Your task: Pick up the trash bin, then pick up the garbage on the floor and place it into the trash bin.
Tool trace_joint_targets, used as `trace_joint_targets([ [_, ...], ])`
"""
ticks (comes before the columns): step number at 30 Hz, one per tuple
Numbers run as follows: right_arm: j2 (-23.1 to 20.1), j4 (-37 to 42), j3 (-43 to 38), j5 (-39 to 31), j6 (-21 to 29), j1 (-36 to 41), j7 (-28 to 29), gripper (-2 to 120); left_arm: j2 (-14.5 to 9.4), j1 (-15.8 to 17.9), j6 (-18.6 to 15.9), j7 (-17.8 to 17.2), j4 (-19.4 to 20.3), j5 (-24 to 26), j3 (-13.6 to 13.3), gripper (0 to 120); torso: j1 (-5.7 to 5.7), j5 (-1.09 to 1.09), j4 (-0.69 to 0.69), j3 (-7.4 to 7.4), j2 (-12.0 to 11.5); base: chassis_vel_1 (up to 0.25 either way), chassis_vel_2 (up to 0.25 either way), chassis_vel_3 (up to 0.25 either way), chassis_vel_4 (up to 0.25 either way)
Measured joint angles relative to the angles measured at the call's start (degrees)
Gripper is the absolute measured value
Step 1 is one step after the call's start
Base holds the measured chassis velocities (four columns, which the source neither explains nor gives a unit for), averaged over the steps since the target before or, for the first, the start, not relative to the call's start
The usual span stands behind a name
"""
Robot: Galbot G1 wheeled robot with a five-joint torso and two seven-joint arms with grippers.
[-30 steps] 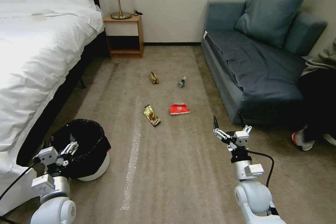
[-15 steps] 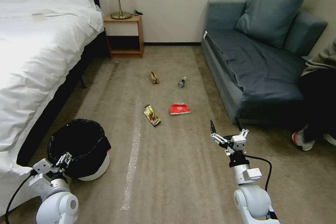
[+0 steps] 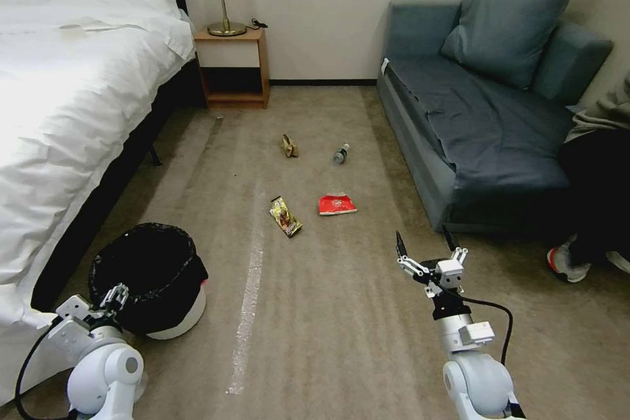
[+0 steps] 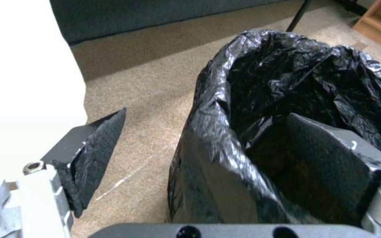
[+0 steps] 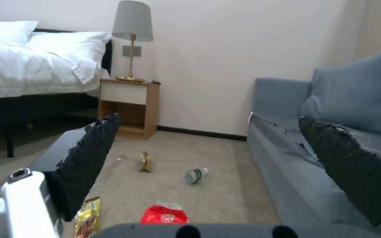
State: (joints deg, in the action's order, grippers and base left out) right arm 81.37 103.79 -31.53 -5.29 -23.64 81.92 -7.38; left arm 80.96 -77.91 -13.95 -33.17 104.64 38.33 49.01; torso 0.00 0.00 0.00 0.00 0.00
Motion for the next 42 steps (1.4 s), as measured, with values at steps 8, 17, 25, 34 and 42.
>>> trace_joint_targets([
  [8,0.4,-0.01,-0.12,0.0,-1.24,0.71,-0.99,100,-0.37,2.57,-0.13,0.25,-3.55,0.39,-0.19,81,0.0,0.0,0.0,0.0,0.0,0.0,0.0,0.0,0.0],
  [17,0.22,0.13,-0.68,-0.73,-1.99,1.04,-1.88,100,-0.14,3.54,0.3,0.63,-6.51,0.93,-0.43,49,0.0,0.04,0.0,0.0,0.0,0.0,0.0,0.0,0.0],
  [25,0.34,-0.35,-0.6,-0.83,-2.06,0.76,-2.0,100,-0.05,3.26,0.48,0.72,-6.51,0.97,-0.42,21,0.0,0.03,0.0,0.0,0.01,0.0,0.0,0.0,0.0],
  [34,0.67,-0.94,-0.19,-0.68,-2.3,0.66,-0.47,100,-0.39,0.51,0.87,4.05,-5.24,0.06,-0.63,5,0.0,-0.01,0.01,0.0,0.0,0.0,0.0,0.0,0.0],
  [42,0.74,-0.34,0.49,0.52,-0.7,0.4,3.39,100,-0.9,-2.69,0.42,9.01,-1.13,-4.57,-1.35,5,0.0,-0.06,-0.01,0.01,0.0,0.0,0.0,0.0,0.0],
])
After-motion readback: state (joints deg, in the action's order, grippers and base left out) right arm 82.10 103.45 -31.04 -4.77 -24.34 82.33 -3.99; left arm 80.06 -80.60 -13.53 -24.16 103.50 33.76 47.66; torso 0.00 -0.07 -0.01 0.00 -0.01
